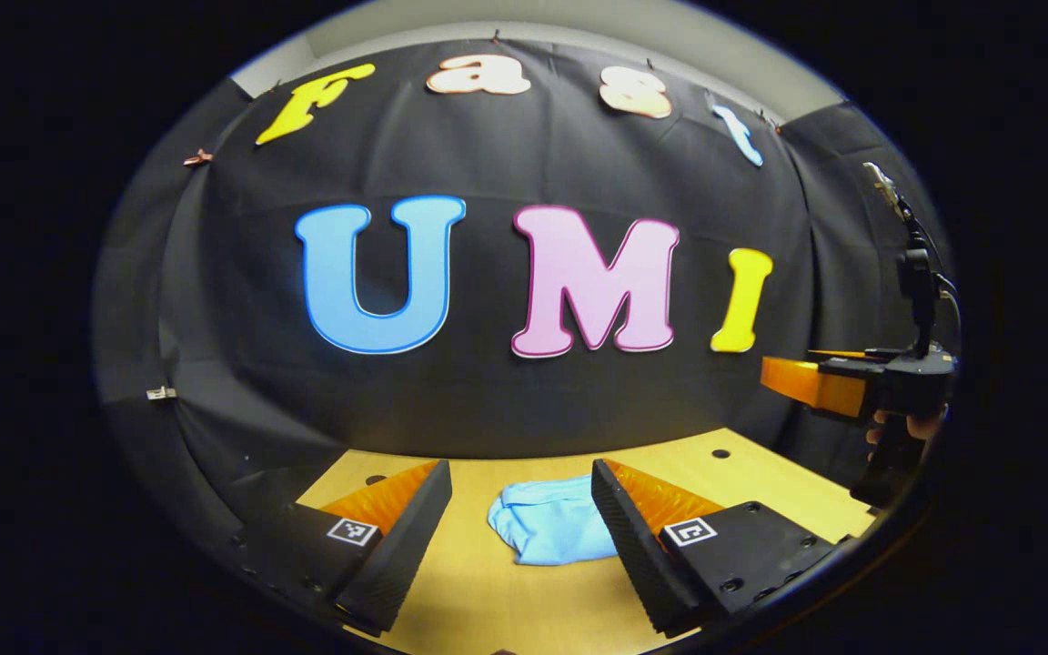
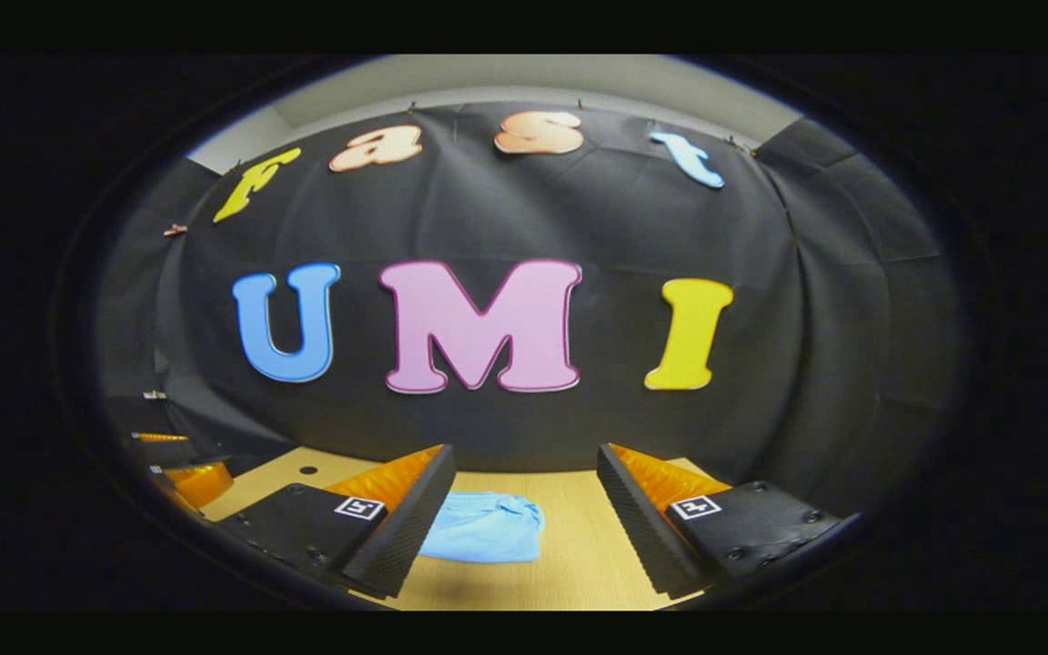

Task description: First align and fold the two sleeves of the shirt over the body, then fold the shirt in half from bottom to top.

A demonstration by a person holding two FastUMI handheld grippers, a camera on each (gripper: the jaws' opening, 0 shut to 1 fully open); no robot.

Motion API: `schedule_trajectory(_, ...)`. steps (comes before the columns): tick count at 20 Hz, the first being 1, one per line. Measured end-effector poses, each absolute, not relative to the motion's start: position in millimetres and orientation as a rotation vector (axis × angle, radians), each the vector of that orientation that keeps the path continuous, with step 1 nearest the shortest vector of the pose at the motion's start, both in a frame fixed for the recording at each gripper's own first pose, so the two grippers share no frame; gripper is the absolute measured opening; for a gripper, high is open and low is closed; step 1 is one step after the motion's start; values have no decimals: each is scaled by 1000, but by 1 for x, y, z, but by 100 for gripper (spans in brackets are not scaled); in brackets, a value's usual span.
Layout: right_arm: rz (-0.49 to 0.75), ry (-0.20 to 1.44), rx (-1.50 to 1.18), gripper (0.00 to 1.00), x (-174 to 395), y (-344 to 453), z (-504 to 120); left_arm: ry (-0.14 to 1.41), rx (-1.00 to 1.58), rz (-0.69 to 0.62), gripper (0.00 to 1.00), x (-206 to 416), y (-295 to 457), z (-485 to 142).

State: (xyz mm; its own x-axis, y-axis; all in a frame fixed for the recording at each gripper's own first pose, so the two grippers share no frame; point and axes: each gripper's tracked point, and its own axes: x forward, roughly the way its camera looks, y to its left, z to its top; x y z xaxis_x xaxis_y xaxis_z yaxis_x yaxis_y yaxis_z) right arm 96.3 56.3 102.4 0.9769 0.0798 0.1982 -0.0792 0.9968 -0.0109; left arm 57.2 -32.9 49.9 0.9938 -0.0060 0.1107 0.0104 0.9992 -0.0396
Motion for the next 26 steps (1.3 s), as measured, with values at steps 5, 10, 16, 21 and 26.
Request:
schedule_trajectory(5, 48, -228, -18, 97, 0, 44, 106, -160, 0, -27, 98, -34, -29, 59)
schedule_trajectory(10, -1, -135, -50, 97, -76, 24, 59, -146, 26, -19, 98, -97, -17, 40)
schedule_trajectory(16, -12, -72, 0, 97, -140, 17, 19, -90, -6, 62, 98, -145, 9, 12)
schedule_trajectory(21, -24, -76, 9, 97, -142, 14, 17, -59, -17, 46, 98, -148, -3, 4)
schedule_trajectory(26, -8, -70, -2, 97, -140, 18, 16, -67, -14, 57, 98, -144, -1, 8)
